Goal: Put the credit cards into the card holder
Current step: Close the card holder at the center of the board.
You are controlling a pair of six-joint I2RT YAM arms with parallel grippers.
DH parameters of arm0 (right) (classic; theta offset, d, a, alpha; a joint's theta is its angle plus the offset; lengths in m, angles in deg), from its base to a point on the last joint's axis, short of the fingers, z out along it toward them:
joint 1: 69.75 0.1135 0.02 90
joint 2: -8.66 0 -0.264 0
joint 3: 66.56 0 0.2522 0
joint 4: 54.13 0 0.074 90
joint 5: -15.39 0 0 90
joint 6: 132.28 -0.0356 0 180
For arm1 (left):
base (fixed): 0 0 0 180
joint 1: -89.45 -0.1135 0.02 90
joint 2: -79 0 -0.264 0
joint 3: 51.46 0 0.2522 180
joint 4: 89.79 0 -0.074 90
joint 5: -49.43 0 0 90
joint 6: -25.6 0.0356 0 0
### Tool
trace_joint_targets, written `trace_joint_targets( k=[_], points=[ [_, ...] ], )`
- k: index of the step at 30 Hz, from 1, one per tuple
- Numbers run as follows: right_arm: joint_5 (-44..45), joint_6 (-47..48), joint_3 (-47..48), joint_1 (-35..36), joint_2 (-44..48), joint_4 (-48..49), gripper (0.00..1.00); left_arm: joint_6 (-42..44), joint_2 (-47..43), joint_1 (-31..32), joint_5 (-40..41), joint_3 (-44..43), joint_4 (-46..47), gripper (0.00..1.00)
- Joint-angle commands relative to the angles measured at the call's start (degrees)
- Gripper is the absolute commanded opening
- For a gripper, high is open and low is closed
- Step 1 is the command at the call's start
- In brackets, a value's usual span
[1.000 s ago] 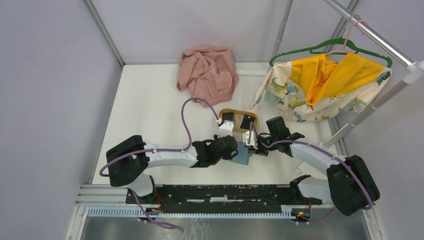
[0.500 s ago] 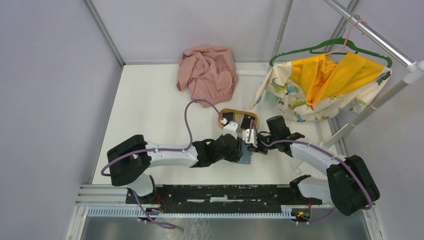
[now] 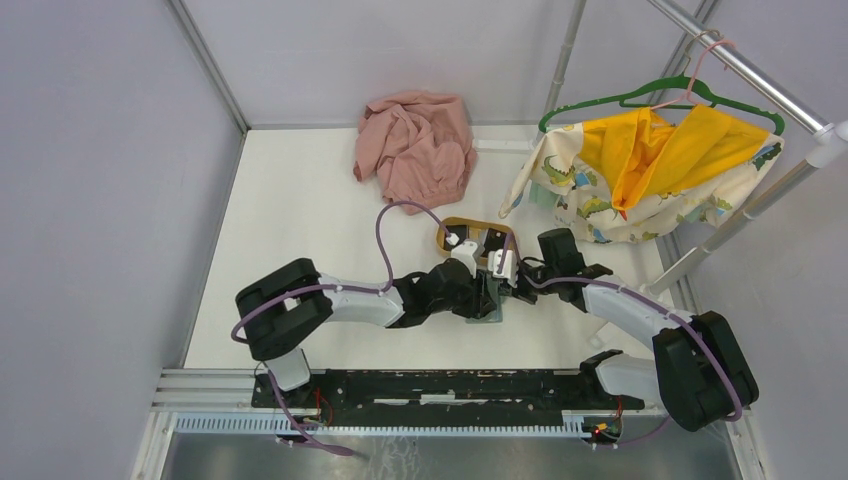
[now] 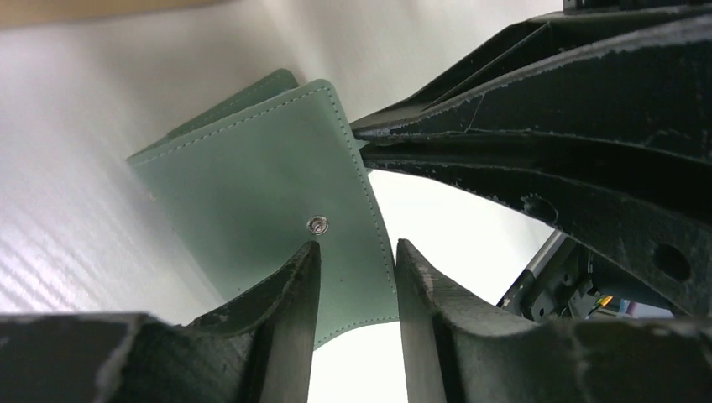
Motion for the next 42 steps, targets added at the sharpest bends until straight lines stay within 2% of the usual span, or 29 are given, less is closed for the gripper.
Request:
trace_joint_targets(
  k=[1, 6, 10, 14, 17, 20, 21, 27, 31, 38, 40, 42],
  points=[
    [2.4, -0.9, 0.8, -0.4, 1.5, 3.8, 0.08, 0.2, 2.7, -1.6, -3.5, 0.4, 5.6, 0.42],
    [3.2, -1.2, 1.0, -0.4, 1.2, 5.3, 0.09, -0.7, 3.9, -2.2, -6.2, 1.4, 8.9, 0.43],
    [4.0, -1.9, 1.4, -0.4, 0.4, 6.1, 0.09, -1.1, 4.0, -3.2, -9.3, 2.7, 12.9, 0.59],
    [4.9, -2.5, 1.7, -0.4, -0.4, 6.6, 0.09, -1.8, 5.5, -4.9, -13.0, 3.0, 16.2, 0.62],
    [5.5, -2.4, 1.8, -0.4, -0.3, 7.1, 0.10, -1.5, 4.3, -5.8, -12.4, 4.7, 18.5, 0.54],
    [4.4, -1.2, 2.1, -0.4, -0.7, 7.3, 0.10, 1.8, 0.4, -6.3, -8.2, 5.6, 15.0, 0.36],
    [4.0, -0.8, 2.3, -0.3, -0.9, 7.4, 0.10, 3.3, -0.8, -6.4, -7.1, 5.4, 12.9, 0.34],
    [0.3, 4.9, 4.1, 0.9, -2.6, 5.5, 0.12, 13.3, -1.3, -7.3, -1.1, 0.9, 2.8, 0.28],
    [-1.6, 9.3, 5.7, 2.8, -4.5, 4.0, 0.12, 15.5, 1.6, -7.4, -0.1, -0.7, 1.9, 0.28],
    [-8.9, 26.4, 13.1, 6.1, -11.7, -6.1, 0.14, 9.2, 0.7, -7.4, 2.3, 1.5, 1.1, 0.25],
    [-9.0, 27.2, 15.5, 6.7, -13.6, -8.0, 0.19, 7.1, 1.1, -7.4, 3.2, 2.4, 0.9, 0.17],
    [-7.3, 24.0, 16.6, 7.0, -14.0, -7.6, 0.27, 5.5, 2.2, -7.4, 3.8, 3.8, 2.6, 0.12]
  ],
)
